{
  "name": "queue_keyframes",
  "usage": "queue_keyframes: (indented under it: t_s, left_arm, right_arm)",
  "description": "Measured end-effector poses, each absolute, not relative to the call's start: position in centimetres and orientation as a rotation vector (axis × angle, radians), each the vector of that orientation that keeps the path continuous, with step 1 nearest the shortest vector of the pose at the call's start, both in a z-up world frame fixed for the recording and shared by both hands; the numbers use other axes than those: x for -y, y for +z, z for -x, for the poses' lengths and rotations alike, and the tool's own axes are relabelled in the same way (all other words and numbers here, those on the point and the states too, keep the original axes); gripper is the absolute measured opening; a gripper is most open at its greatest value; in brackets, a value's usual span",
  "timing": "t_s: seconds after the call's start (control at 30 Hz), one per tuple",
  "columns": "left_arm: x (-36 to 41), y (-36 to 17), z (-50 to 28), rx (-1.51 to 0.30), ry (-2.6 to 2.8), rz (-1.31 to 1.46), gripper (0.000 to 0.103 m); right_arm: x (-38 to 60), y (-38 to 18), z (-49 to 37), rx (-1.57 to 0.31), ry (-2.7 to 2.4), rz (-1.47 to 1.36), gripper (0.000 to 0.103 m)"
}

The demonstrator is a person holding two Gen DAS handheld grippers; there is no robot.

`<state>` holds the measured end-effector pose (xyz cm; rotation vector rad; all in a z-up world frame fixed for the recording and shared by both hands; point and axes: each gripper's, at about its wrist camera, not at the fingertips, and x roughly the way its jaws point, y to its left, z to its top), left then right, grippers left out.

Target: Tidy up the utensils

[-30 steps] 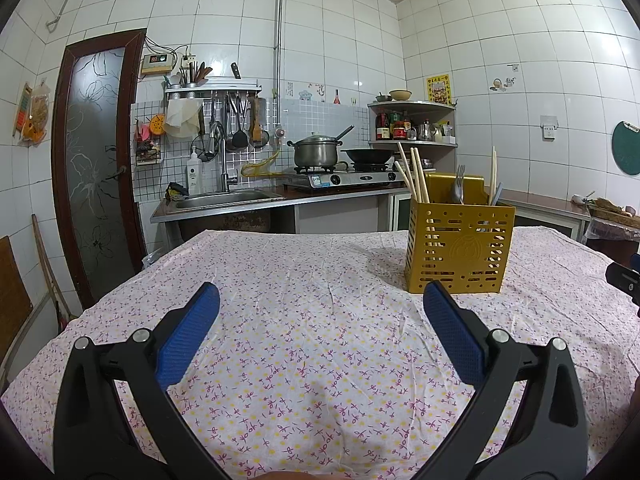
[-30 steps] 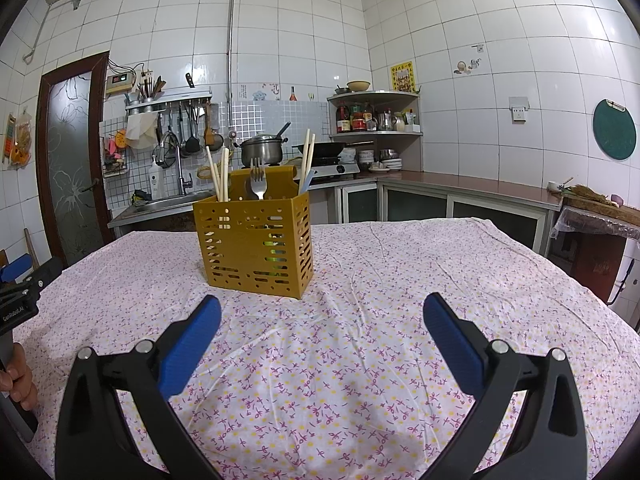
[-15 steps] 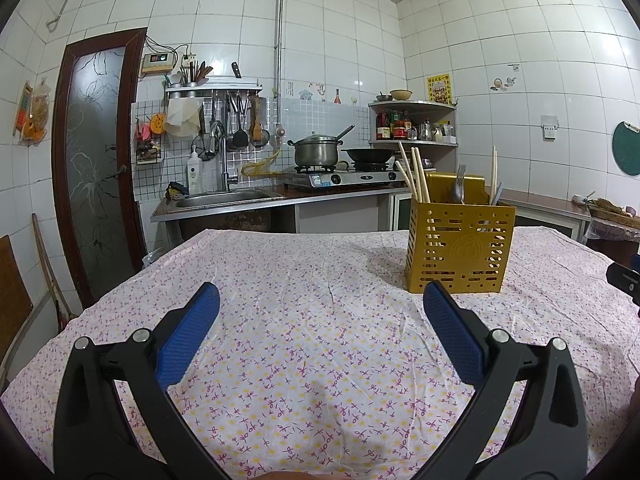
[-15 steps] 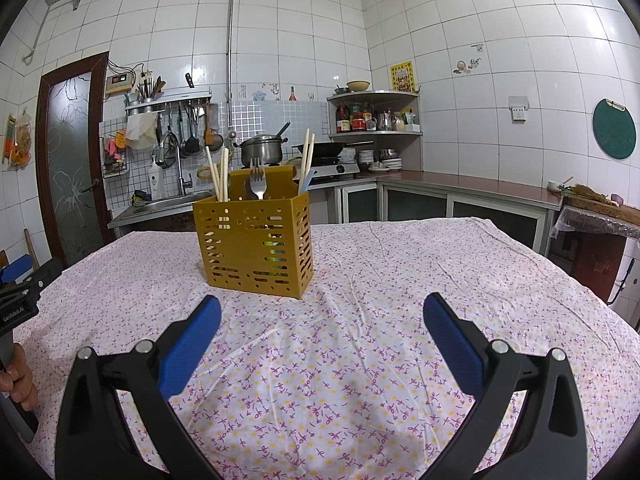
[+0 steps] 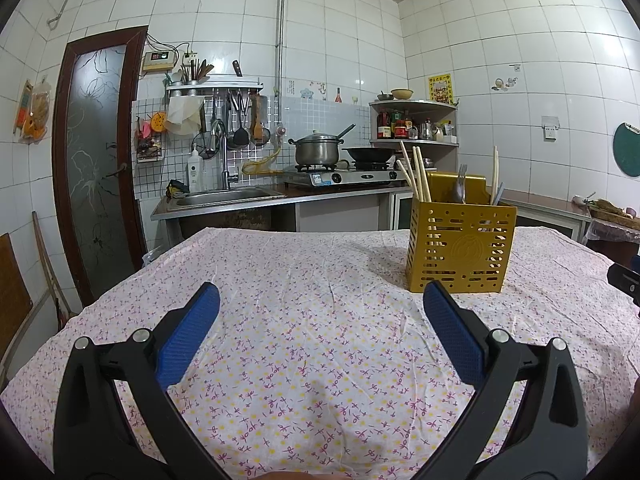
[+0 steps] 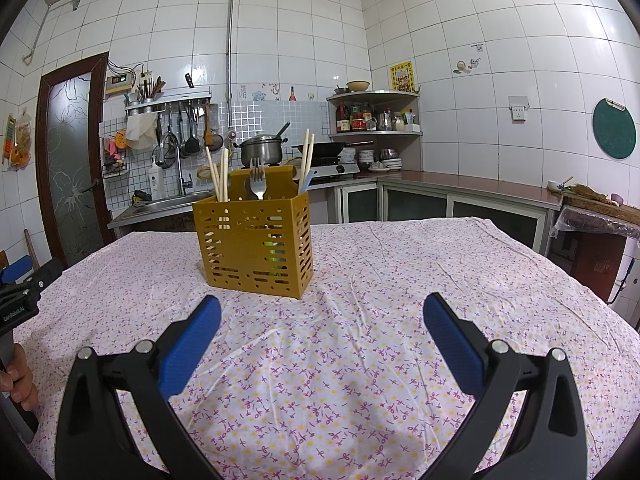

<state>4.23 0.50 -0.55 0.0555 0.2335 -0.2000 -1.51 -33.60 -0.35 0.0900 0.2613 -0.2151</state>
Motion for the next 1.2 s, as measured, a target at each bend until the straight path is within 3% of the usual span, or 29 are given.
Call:
queue_keyframes:
  t_s: [1.2]
  left_arm:
    - [-0.31,-0.77,-4.24,-0.239,-0.205,-0.049,0.098]
  right_arm:
    - [33.63,-0.37,1.49,-0.261,-0.215,-0.092,0.099]
